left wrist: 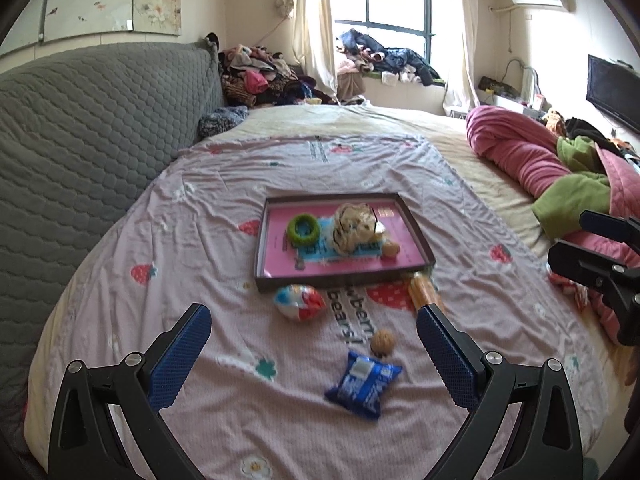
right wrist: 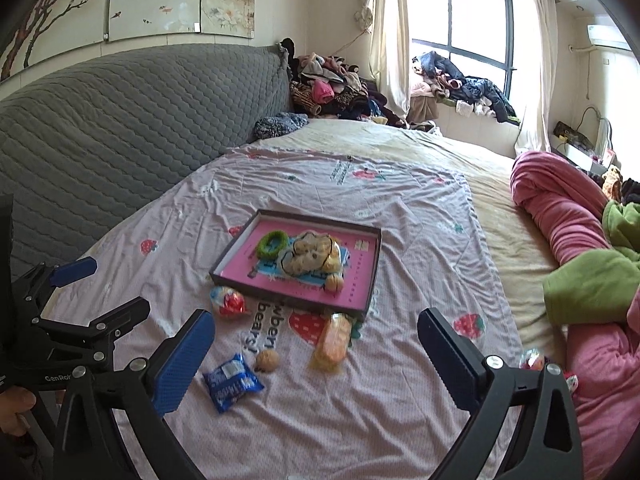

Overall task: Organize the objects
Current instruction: 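Withdraw both tools from the tray toward the remaining items, then lower the left tool to the blue packet while the right tool approaches the wrapped wafer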

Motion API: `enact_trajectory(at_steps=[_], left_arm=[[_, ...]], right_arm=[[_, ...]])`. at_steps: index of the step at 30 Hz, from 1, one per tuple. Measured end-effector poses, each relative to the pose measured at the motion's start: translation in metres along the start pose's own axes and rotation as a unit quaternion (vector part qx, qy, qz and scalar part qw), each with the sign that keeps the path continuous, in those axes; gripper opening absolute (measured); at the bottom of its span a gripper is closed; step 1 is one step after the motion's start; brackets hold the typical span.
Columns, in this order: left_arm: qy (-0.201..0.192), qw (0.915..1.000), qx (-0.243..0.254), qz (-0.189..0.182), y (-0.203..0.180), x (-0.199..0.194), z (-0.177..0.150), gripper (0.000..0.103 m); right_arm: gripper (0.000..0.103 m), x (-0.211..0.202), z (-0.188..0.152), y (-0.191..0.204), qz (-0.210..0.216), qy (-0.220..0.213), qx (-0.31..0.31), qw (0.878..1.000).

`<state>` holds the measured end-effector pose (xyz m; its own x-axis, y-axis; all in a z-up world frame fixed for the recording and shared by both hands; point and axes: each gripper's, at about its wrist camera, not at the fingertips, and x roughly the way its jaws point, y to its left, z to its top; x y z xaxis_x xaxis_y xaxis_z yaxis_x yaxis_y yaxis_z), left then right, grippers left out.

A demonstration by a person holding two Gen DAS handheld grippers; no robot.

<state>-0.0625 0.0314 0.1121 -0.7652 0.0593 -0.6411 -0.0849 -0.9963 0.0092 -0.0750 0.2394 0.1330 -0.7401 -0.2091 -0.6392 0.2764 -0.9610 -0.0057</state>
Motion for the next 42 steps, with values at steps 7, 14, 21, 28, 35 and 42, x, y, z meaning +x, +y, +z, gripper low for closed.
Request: enact_trajectory(at_steps=[7, 14, 21, 28, 35, 42], left_arm=[[0.022, 0.9995, 0.021, -0.001, -0.011, 0.009, -0.037, 0.102], [0.041, 0.9988, 0.027, -0.001, -0.016, 0.021, -0.064, 0.102], [0.049, 0.9980, 0.040, -0.007, -0.024, 0.034, -0.083, 0.102], [0.066, 0.9967, 0.046, -0.016, -0.031, 0.055, -0.095, 0.102], [0.083, 0.9954, 0.042, -0.022, -0.033, 0.081, -0.101, 0.102], [0.095, 0.9941, 0.041, -0.031, -0.035, 0.104, -0.106, 0.102]], right_arm=[[0.102, 0.007, -0.027, -0.001, 0.007, 0.017, 0.008, 1.000], [0.102, 0.020, -0.048, 0.005, 0.003, 0.035, 0.002, 0.999], [0.102, 0.034, -0.059, 0.004, 0.001, 0.049, 0.002, 0.999], [0.102, 0.054, -0.067, 0.003, -0.004, 0.063, 0.000, 0.998], [0.102, 0.079, -0.072, -0.001, -0.007, 0.080, 0.001, 0.997], [0.102, 0.106, -0.075, -0.009, -0.009, 0.095, 0.006, 0.995]])
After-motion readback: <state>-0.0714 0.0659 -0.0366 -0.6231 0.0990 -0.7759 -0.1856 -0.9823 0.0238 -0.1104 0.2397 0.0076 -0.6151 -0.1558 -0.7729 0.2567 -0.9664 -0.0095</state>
